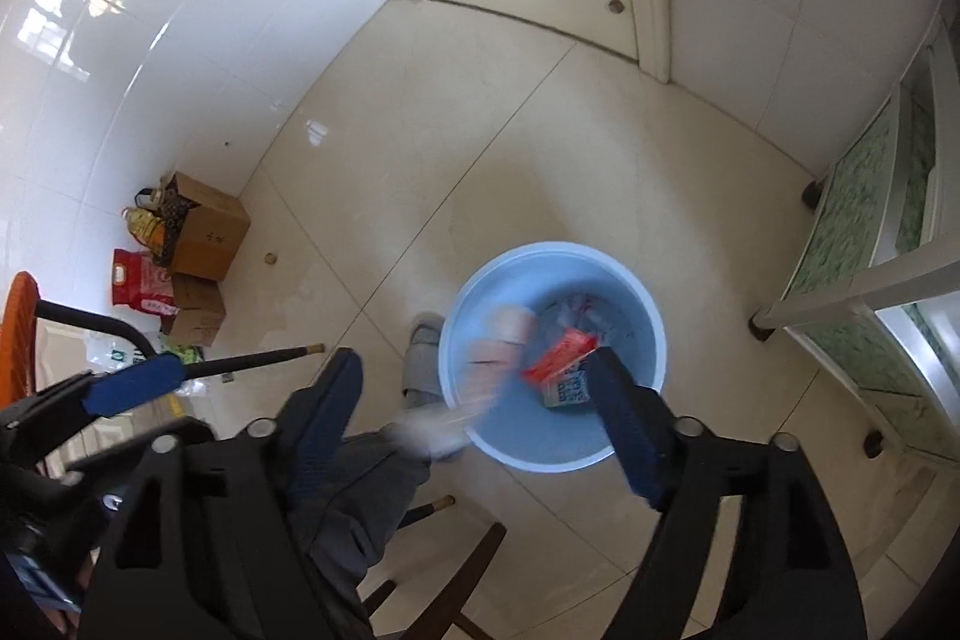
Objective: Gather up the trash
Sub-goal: 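Open both tools to drop the bag and wrapper into the blue bucket, then move both open tools back over the orange table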
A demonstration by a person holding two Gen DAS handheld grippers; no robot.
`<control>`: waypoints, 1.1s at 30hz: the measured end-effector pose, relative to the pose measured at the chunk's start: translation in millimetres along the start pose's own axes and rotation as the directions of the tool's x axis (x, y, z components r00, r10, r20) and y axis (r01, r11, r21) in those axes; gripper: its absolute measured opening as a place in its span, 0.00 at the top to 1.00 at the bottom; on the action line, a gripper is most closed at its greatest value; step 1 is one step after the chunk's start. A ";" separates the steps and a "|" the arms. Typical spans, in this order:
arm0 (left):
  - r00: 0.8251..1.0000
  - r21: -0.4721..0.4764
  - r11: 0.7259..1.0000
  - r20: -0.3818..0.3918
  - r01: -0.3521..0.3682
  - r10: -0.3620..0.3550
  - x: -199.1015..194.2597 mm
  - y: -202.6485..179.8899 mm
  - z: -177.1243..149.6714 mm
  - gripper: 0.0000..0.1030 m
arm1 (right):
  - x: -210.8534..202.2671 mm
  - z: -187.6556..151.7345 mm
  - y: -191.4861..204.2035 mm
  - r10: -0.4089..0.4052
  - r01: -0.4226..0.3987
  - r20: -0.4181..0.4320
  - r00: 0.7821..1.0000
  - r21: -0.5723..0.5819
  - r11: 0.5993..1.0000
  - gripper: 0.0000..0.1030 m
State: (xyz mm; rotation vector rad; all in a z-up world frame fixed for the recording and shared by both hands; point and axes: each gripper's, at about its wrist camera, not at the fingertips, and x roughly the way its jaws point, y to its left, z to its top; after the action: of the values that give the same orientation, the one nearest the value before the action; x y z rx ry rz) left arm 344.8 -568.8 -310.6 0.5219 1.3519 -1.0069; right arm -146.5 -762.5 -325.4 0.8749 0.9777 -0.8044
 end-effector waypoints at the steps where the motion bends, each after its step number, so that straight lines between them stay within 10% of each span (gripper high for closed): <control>1: 1.000 0.000 1.000 0.008 -0.018 0.018 -4.9 -2.9 -4.7 0.18 | 0.6 0.7 -1.5 -0.005 0.005 0.004 1.000 0.006 1.000 0.15; 3: 0.998 0.000 0.998 0.032 -0.059 0.059 -14.5 -4.3 -6.2 0.16 | -4.0 -0.3 -0.3 -0.032 0.032 0.019 0.999 0.013 0.999 0.00; 16: 0.938 -0.071 0.981 0.288 -0.179 0.192 -136.3 -18.0 -95.5 0.08 | -96.6 -26.2 70.1 -0.032 0.046 0.191 0.981 -0.070 0.996 0.00; 33: 0.689 -0.389 0.891 0.579 -0.236 0.436 -332.0 48.9 -335.3 0.03 | -253.1 -98.9 280.7 0.208 0.013 0.460 0.863 -0.431 0.902 0.00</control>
State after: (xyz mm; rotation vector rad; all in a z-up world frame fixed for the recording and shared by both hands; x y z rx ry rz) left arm 230.2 -175.7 -71.1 0.1499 0.6971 -0.5745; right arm -23.4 -512.1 -51.9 0.3055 0.6006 -0.6456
